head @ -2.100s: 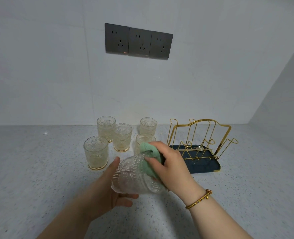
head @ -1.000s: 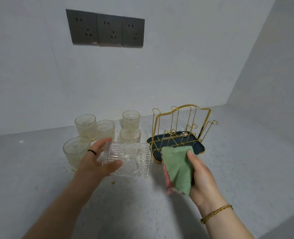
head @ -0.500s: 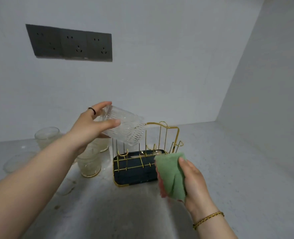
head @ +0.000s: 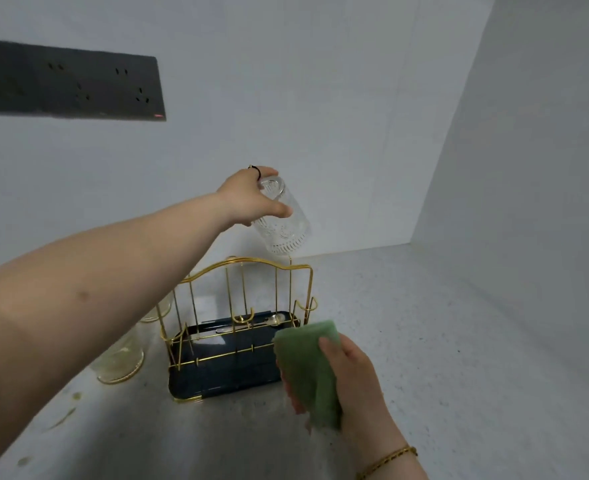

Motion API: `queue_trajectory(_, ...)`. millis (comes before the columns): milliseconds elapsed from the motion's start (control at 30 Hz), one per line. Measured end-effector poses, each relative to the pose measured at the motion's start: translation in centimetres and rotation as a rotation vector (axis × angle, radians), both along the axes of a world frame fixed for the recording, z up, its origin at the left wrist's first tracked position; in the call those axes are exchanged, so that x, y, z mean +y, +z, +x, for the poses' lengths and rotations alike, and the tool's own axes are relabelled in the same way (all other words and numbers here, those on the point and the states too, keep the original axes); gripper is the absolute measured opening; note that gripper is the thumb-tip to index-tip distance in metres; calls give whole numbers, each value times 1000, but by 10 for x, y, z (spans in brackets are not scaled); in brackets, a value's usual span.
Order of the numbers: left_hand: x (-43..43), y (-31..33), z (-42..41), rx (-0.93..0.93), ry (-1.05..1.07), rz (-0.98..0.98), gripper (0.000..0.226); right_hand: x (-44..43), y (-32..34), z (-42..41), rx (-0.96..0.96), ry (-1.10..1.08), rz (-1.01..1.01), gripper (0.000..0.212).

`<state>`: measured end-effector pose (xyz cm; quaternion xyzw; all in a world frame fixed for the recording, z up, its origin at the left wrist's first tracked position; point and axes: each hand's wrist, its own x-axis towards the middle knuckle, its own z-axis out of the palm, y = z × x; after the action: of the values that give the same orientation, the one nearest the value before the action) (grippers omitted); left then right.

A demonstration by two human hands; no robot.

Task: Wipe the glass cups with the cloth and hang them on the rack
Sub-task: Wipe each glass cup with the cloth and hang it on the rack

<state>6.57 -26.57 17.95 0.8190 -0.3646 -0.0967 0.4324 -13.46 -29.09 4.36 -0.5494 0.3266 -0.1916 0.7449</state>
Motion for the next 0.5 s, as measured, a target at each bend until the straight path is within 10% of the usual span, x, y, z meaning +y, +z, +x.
queue_trajectory(500,-43,-61,28,-294,-284,592,74,-9,-18,10,41,3,48,18)
